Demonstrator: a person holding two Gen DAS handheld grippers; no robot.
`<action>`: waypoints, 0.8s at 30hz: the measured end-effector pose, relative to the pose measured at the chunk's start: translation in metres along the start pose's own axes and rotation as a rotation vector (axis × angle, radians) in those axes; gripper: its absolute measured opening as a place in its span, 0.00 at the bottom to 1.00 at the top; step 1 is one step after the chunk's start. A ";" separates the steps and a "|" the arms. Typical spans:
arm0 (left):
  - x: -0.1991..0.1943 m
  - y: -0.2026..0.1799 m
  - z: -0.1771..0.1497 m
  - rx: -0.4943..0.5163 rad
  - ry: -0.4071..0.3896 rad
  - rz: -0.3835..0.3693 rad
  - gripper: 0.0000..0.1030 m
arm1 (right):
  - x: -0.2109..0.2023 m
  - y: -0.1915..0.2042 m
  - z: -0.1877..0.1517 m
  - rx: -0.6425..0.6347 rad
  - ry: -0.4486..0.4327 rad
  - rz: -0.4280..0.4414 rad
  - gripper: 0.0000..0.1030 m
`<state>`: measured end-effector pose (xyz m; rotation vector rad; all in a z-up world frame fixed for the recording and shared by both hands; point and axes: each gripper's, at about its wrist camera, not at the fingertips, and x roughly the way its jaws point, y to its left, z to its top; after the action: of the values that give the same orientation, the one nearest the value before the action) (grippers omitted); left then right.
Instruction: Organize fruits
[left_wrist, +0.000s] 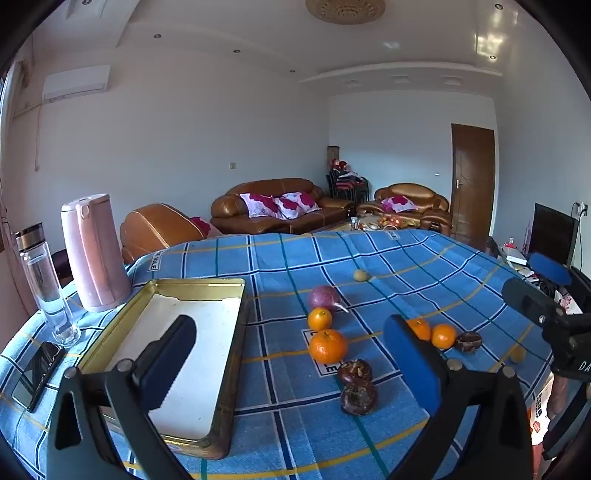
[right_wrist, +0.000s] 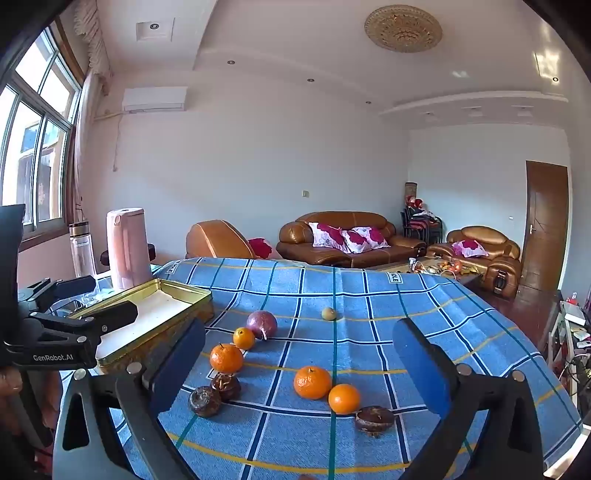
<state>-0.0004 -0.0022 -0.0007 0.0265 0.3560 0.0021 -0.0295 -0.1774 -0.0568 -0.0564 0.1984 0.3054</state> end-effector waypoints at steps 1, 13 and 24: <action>-0.001 -0.002 0.000 0.010 -0.002 0.004 1.00 | -0.001 -0.001 0.001 0.000 -0.001 0.000 0.99; 0.003 -0.001 -0.009 -0.002 0.006 -0.006 1.00 | -0.005 -0.003 -0.003 0.000 0.012 -0.015 0.99; 0.003 -0.001 -0.009 -0.005 0.005 -0.007 1.00 | -0.011 -0.002 0.001 -0.006 0.003 -0.023 0.99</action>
<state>-0.0005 -0.0027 -0.0103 0.0200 0.3612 -0.0039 -0.0387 -0.1827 -0.0535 -0.0645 0.1994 0.2829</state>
